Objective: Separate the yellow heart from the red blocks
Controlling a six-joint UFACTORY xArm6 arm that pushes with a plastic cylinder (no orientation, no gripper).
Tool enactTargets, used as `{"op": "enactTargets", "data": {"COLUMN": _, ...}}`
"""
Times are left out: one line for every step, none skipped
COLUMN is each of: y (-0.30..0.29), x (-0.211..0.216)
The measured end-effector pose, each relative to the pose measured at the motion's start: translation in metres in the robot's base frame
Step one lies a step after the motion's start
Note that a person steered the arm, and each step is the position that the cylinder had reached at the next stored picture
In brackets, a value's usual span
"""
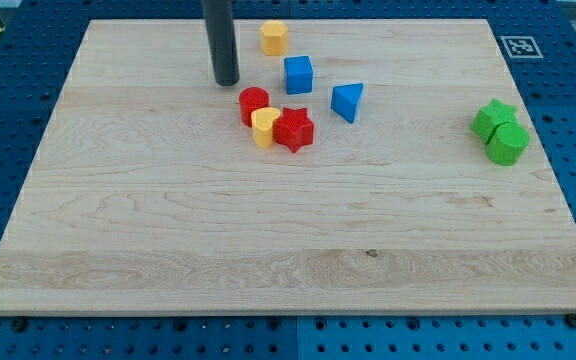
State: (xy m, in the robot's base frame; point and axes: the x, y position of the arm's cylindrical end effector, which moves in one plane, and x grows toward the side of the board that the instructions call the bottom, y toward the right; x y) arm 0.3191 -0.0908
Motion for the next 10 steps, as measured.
{"op": "enactTargets", "data": {"y": 0.000, "x": 0.009}}
{"op": "enactTargets", "data": {"y": 0.000, "x": 0.022}}
{"op": "enactTargets", "data": {"y": 0.010, "x": 0.030}}
{"op": "enactTargets", "data": {"y": 0.026, "x": 0.034}}
{"op": "enactTargets", "data": {"y": 0.028, "x": 0.046}}
{"op": "enactTargets", "data": {"y": 0.028, "x": 0.057}}
{"op": "enactTargets", "data": {"y": 0.035, "x": 0.066}}
{"op": "enactTargets", "data": {"y": 0.039, "x": 0.071}}
{"op": "enactTargets", "data": {"y": 0.037, "x": 0.061}}
{"op": "enactTargets", "data": {"y": 0.043, "x": 0.044}}
